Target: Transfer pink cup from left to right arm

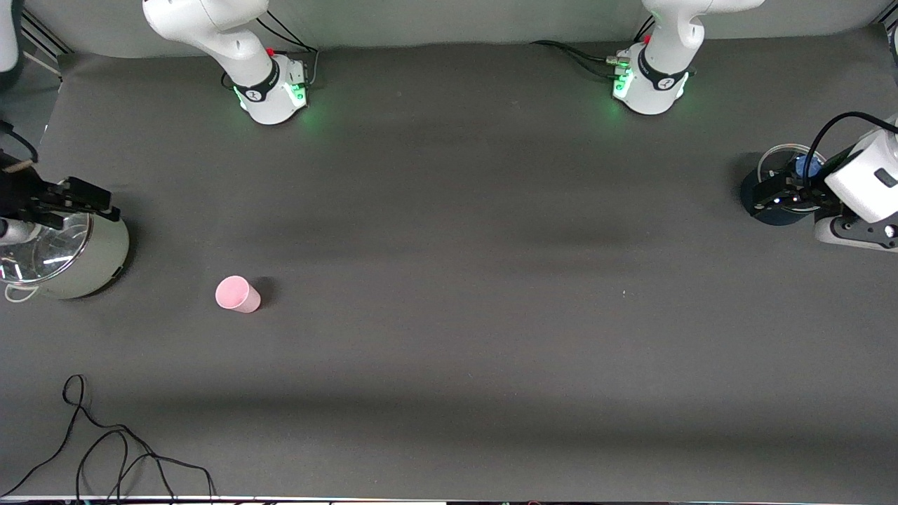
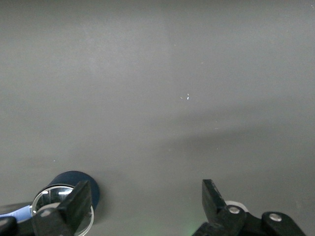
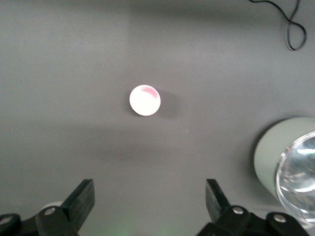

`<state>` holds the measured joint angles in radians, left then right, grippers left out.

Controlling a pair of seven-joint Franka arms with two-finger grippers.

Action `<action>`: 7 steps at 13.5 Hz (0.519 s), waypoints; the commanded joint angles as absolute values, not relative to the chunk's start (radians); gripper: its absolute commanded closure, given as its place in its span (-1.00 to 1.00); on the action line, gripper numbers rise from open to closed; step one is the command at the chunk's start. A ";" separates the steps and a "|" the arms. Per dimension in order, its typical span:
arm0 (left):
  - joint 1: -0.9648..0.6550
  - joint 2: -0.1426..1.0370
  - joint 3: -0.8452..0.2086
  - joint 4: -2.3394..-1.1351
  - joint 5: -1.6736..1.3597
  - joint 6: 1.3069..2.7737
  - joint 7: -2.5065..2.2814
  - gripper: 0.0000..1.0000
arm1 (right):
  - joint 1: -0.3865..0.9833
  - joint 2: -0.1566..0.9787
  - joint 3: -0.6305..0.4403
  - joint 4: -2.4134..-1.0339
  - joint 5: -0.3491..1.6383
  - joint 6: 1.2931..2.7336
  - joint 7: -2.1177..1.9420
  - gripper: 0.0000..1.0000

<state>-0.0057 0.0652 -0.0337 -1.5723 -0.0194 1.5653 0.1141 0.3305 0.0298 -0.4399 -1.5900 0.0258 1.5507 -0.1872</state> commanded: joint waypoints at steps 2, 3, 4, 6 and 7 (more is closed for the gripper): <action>-0.029 0.051 -0.021 -1.571 -0.020 1.571 0.095 -0.99 | 0.345 0.051 -0.442 -1.534 -0.018 1.477 -0.014 -1.00; -0.028 0.051 -0.023 -1.568 -0.020 1.572 0.094 -0.99 | 0.347 0.049 -0.439 -1.532 -0.014 1.467 0.036 -1.00; -0.029 0.052 -0.021 -1.563 -0.018 1.572 0.092 -0.99 | 0.348 0.049 -0.437 -1.532 -0.014 1.466 0.050 -1.00; -0.029 0.058 -0.023 -1.557 -0.015 1.571 0.092 -1.00 | 0.348 0.049 -0.439 -1.534 -0.014 1.465 0.037 -1.00; -0.032 0.060 -0.021 -1.559 -0.002 1.572 0.092 -1.00 | 0.348 0.051 -0.439 -1.534 -0.014 1.466 0.035 -1.00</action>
<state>-0.0119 0.0644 -0.0340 -1.5655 -0.0184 1.5691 0.1135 0.3415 0.0337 -0.4355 -1.5663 0.0039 1.4889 0.0115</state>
